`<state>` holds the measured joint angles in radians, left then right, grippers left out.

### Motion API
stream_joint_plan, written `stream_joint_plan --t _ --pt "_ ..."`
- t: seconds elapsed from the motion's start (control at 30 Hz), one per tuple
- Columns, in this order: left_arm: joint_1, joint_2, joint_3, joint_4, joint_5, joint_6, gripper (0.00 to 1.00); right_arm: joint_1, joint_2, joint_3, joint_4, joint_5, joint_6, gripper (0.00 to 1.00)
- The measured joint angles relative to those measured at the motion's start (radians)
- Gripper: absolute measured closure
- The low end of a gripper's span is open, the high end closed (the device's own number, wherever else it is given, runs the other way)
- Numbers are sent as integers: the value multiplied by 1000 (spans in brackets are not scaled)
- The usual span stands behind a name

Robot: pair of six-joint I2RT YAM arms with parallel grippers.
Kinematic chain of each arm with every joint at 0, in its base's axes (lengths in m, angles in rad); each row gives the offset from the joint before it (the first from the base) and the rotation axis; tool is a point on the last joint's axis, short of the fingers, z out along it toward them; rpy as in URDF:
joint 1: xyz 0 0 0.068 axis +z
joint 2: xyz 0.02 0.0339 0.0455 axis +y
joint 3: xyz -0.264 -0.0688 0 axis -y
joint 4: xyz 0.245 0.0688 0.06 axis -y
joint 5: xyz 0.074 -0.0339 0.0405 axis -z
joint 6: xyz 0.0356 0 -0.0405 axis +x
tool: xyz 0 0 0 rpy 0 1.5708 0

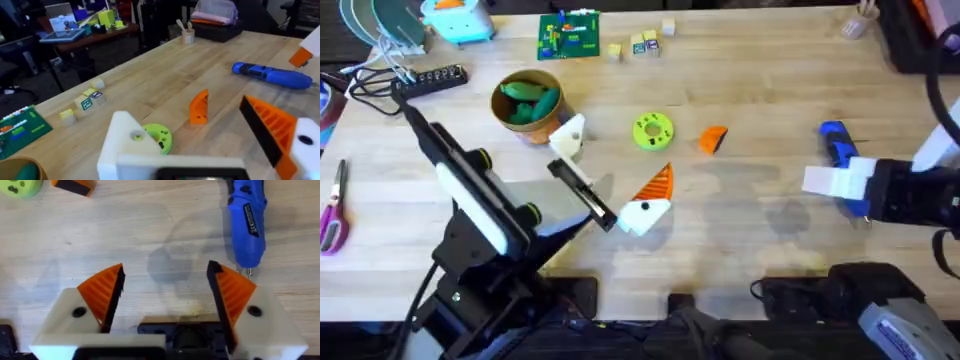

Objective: Pick up the gripper from the table and insert it into the empty holder that is missing its gripper. Then pick up a screw, insert it into the mounting hole, and use the screwdriver to tighten it. Finally, clean up the table by picking up the vegetable and placing it into the bucket.

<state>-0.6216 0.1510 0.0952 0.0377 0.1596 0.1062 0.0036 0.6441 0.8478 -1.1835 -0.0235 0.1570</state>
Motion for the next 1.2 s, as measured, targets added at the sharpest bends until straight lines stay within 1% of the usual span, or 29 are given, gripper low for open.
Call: stream_joint_plan --t 0.17,0.27,0.3,1.2 --pt "0 -106 -69 -16 6 0 26 0 0 0 0 0 0 9" --pt "0 -144 -89 -92 7 3 26 0 0 0 0 0 0 9" --pt "0 -144 -89 -106 5 3 26 0 0 0 0 0 0 9" --pt "0 -144 -89 -106 5 3 26 0 0 0 0 0 0 8"
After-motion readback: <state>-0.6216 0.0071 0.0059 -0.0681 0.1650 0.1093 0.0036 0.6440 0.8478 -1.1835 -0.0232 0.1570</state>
